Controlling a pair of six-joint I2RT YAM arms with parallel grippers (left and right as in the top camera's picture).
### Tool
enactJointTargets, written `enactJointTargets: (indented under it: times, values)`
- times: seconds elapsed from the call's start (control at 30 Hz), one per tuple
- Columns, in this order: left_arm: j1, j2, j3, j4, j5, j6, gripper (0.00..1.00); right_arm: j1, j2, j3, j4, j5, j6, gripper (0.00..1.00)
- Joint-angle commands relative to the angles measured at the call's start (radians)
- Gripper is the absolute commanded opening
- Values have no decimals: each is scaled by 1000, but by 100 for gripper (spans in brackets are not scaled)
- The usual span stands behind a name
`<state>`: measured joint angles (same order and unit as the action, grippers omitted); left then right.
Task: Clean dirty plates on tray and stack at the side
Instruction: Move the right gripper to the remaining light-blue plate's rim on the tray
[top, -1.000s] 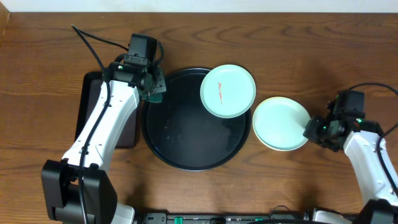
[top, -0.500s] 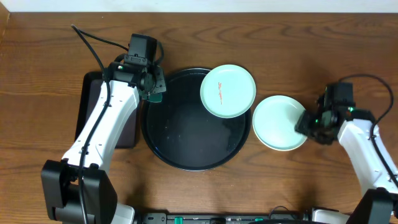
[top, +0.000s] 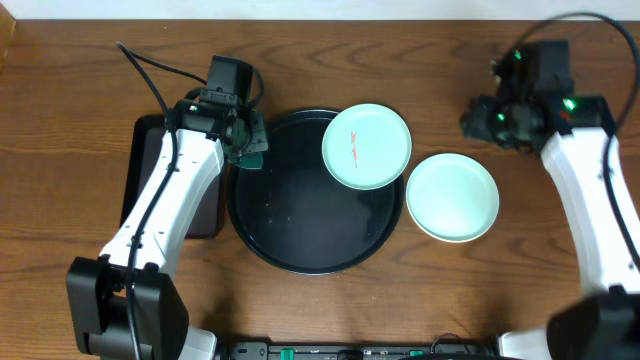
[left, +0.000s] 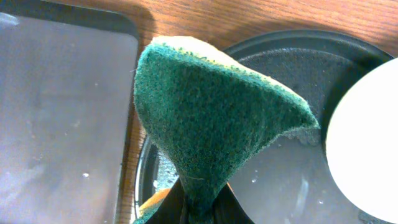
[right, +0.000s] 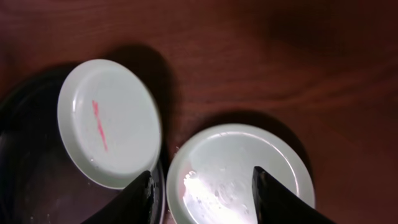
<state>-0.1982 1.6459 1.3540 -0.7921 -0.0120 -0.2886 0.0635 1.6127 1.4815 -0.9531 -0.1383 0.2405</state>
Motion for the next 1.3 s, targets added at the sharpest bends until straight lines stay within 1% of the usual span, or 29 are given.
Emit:
enactJointTargets:
  times: [0.0,0.13,0.3,0.53,0.63,0.67,0.73,0.87,0.93,1.17,1.27]
  values:
    - [0,8,-2,-23,31,-17,8,54,128,130,-25,-1,-72,49]
    - [0,8,-2,-53,31,-57,8,87,247,206,-17,-2,-100,49]
    - [0,8,-2,-79,31,-112,8,119,366,215,36,-6,-134,46]
    - [0,8,-2,-87,31,-117,8,155,488,215,78,-79,-152,41]
    - [0,8,-2,-87,31,-117,8,161,519,215,82,-103,-151,36]
    - [0,8,-2,-87,31,-117,8,162,529,215,82,-103,-146,34]
    - [0,8,-2,-87,31,-117,8,162,544,214,78,-103,-140,27]
    - [0,8,-2,-86,31,-117,8,163,549,213,70,-102,-133,9]
    - [0,8,-2,-86,31,-117,7,164,549,213,70,-103,-132,2]
    - [0,8,-2,-86,31,-117,8,207,545,214,28,-124,-126,1]
    - [0,8,-2,-86,31,-117,8,247,546,214,5,-188,-126,1]
